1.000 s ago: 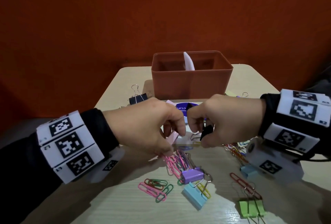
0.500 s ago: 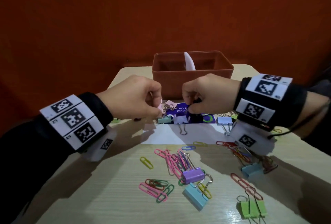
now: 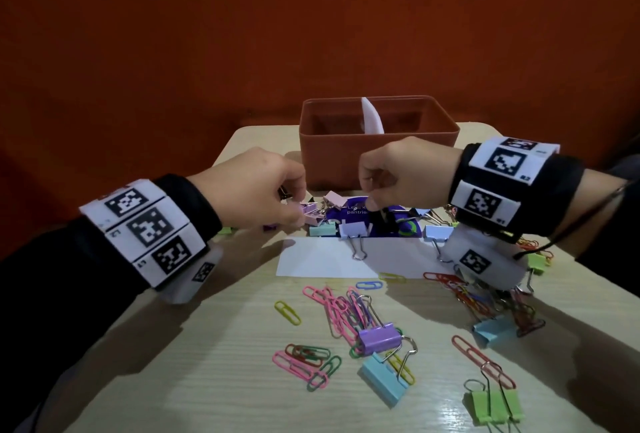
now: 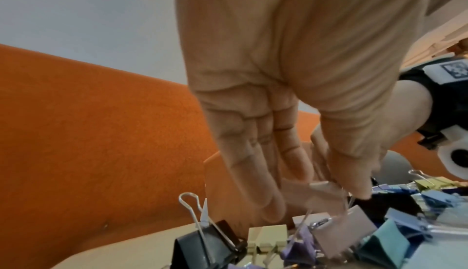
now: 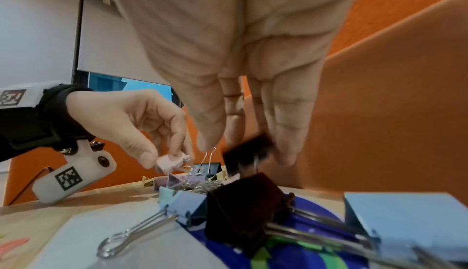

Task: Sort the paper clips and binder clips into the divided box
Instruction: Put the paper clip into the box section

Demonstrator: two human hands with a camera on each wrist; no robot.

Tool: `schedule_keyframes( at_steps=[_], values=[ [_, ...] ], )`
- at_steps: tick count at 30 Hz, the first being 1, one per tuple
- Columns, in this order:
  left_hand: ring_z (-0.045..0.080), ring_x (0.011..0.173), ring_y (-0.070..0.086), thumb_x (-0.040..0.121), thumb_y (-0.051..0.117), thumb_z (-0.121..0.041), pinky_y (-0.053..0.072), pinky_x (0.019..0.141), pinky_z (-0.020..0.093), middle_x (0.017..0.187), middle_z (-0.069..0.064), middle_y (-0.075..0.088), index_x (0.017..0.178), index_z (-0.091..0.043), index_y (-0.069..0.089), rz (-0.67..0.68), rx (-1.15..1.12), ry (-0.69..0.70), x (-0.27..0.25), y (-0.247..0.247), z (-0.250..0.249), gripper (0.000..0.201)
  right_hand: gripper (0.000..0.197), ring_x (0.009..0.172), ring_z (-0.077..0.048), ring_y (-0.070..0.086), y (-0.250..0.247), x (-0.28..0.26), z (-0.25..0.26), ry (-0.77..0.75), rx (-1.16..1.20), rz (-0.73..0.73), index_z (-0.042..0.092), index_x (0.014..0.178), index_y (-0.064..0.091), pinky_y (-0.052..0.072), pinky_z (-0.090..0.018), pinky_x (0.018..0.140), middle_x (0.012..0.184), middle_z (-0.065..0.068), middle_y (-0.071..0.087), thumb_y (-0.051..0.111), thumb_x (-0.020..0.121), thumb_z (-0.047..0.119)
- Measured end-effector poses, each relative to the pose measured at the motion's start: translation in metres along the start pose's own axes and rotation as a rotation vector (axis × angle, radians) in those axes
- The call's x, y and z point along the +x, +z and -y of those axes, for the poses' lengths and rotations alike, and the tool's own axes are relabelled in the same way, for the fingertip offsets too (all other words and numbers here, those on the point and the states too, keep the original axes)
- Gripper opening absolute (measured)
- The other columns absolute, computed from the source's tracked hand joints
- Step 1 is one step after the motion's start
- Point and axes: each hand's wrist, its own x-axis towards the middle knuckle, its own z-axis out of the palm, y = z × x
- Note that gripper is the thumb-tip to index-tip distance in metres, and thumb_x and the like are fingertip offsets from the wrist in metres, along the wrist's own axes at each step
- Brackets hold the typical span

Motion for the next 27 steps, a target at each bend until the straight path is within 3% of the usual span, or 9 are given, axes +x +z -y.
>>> schedule_keyframes(
  at_steps=[3,6,8,10,14,19,22,25,27],
  values=[
    [0.000,0.068,0.052,0.072,0.080,-0.037,0.036,0.055,0.014,0.077,-0.013,0.059,0.082,-0.027,0.065,0.012,0.101,0.054,-0.006,-0.001,-0.005,0.021,0.019,0.067,-0.007,0.050,-0.003,-0.009,0.008,-0.041,-0.100,0.052,0.020,0.084,0.061,0.040,-0.020,0.060,0.070,0.012,0.054,0.075,0.076,0.029],
    [-0.001,0.067,0.058,0.071,0.081,-0.033,0.044,0.056,0.014,0.069,-0.011,0.065,0.075,-0.024,0.067,0.226,0.053,0.080,-0.021,0.001,-0.021,0.017,0.015,0.058,-0.003,0.045,-0.001,-0.021,0.022,-0.106,-0.193,0.144,0.018,0.080,0.065,0.034,-0.014,0.054,0.061,0.012,0.051,0.076,0.074,0.027],
    [-0.002,0.067,0.060,0.070,0.082,-0.034,0.047,0.059,0.016,0.072,-0.012,0.068,0.078,-0.024,0.069,0.413,0.064,0.092,-0.031,0.004,-0.030,0.018,0.016,0.060,-0.005,0.046,0.003,-0.028,0.033,-0.129,-0.230,0.223,0.018,0.081,0.066,0.036,-0.017,0.055,0.061,0.011,0.052,0.076,0.073,0.028],
    [-0.002,0.068,0.060,0.069,0.081,-0.034,0.047,0.059,0.017,0.073,-0.013,0.067,0.084,-0.025,0.068,0.491,0.113,0.104,-0.037,0.009,-0.034,0.022,0.017,0.066,-0.011,0.052,0.009,-0.032,0.041,-0.140,-0.264,0.306,0.019,0.083,0.067,0.037,-0.020,0.055,0.067,0.008,0.058,0.076,0.072,0.027],
    [-0.001,0.067,0.059,0.071,0.078,-0.031,0.048,0.059,0.019,0.071,-0.014,0.065,0.084,-0.024,0.068,0.464,0.169,0.127,-0.039,0.014,-0.037,0.018,0.016,0.077,-0.018,0.058,0.019,-0.031,0.048,-0.167,-0.386,0.356,0.019,0.085,0.070,0.034,-0.022,0.051,0.084,0.002,0.068,0.073,0.072,0.029],
    [0.002,0.061,0.058,0.075,0.072,-0.023,0.046,0.055,0.018,0.069,-0.009,0.066,0.078,-0.020,0.070,0.487,0.140,0.156,-0.037,0.015,-0.038,0.005,0.012,0.070,-0.017,0.051,0.021,-0.028,0.050,-0.186,-0.402,0.366,0.023,0.069,0.059,0.039,-0.023,0.058,0.077,0.002,0.063,0.065,0.077,0.017],
    [0.001,0.057,0.053,0.076,0.068,-0.023,0.038,0.047,0.011,0.063,-0.008,0.060,0.075,-0.019,0.067,0.458,0.165,0.181,-0.038,0.017,-0.038,0.004,0.009,0.069,-0.018,0.050,0.022,-0.030,0.052,-0.201,-0.381,0.346,0.022,0.074,0.062,0.039,-0.022,0.056,0.077,0.001,0.062,0.060,0.078,0.015],
    [0.004,0.056,0.049,0.075,0.067,-0.024,0.037,0.049,0.016,0.062,-0.007,0.055,0.067,-0.022,0.058,0.374,0.169,0.215,-0.038,0.016,-0.038,0.012,0.010,0.067,-0.017,0.048,0.020,-0.033,0.053,-0.213,-0.368,0.280,0.024,0.072,0.056,0.031,-0.021,0.049,0.071,0.004,0.056,0.059,0.078,0.017],
    [0.007,0.057,0.048,0.075,0.067,-0.023,0.037,0.051,0.020,0.062,-0.006,0.053,0.064,-0.022,0.052,0.307,0.134,0.220,-0.037,0.013,-0.039,0.018,0.016,0.058,-0.009,0.041,0.017,-0.034,0.051,-0.232,-0.294,0.216,0.024,0.068,0.048,0.030,-0.020,0.049,0.064,0.007,0.048,0.059,0.076,0.016]
  ],
)
